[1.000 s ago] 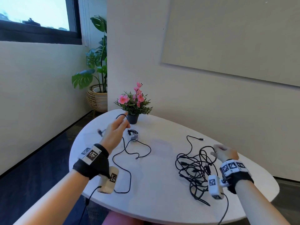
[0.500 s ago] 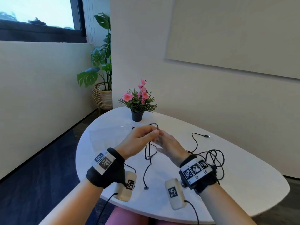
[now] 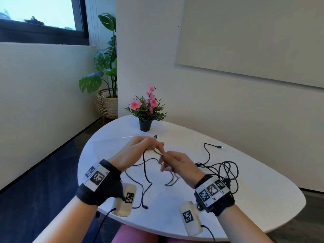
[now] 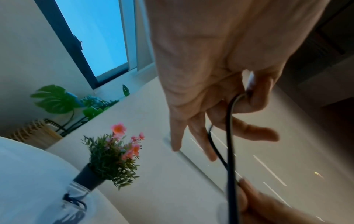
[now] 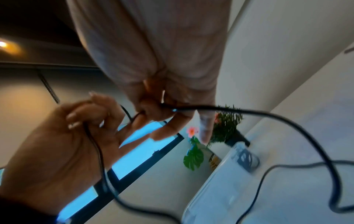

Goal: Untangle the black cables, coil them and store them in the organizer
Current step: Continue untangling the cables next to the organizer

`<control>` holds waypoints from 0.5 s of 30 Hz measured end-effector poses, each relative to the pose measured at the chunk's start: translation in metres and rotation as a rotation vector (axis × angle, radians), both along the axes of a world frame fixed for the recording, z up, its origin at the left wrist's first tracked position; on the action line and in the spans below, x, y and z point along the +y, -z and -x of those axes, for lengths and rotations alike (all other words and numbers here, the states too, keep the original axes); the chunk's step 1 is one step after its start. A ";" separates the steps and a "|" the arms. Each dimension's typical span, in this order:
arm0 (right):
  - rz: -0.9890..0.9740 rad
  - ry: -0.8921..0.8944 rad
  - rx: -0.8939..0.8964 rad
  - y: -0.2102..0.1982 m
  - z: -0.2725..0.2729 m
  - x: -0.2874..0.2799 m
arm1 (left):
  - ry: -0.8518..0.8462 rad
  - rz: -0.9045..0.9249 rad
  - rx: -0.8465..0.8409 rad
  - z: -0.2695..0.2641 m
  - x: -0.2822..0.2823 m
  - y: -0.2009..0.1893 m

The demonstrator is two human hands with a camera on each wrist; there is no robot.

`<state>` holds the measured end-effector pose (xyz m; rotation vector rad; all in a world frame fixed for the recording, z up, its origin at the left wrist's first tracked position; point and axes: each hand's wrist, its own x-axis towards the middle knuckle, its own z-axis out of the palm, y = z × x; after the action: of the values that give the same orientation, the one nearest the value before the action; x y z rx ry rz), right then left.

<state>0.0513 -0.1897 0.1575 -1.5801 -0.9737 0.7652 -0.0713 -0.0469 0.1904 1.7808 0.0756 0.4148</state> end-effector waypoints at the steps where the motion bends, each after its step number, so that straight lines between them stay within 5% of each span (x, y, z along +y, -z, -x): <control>1: -0.042 0.105 -0.011 0.000 -0.008 -0.004 | -0.044 0.014 0.010 0.003 0.003 0.001; 10: -0.502 0.733 0.268 -0.030 -0.075 -0.064 | -0.147 -0.135 0.244 0.019 0.034 0.039; 15: -0.486 0.802 0.196 -0.027 -0.089 -0.082 | -0.135 0.341 0.070 0.020 0.030 0.033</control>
<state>0.1401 -0.2722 0.1846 -1.2702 -0.2823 0.0969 -0.0915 -0.0171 0.1576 1.4574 0.3002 0.4103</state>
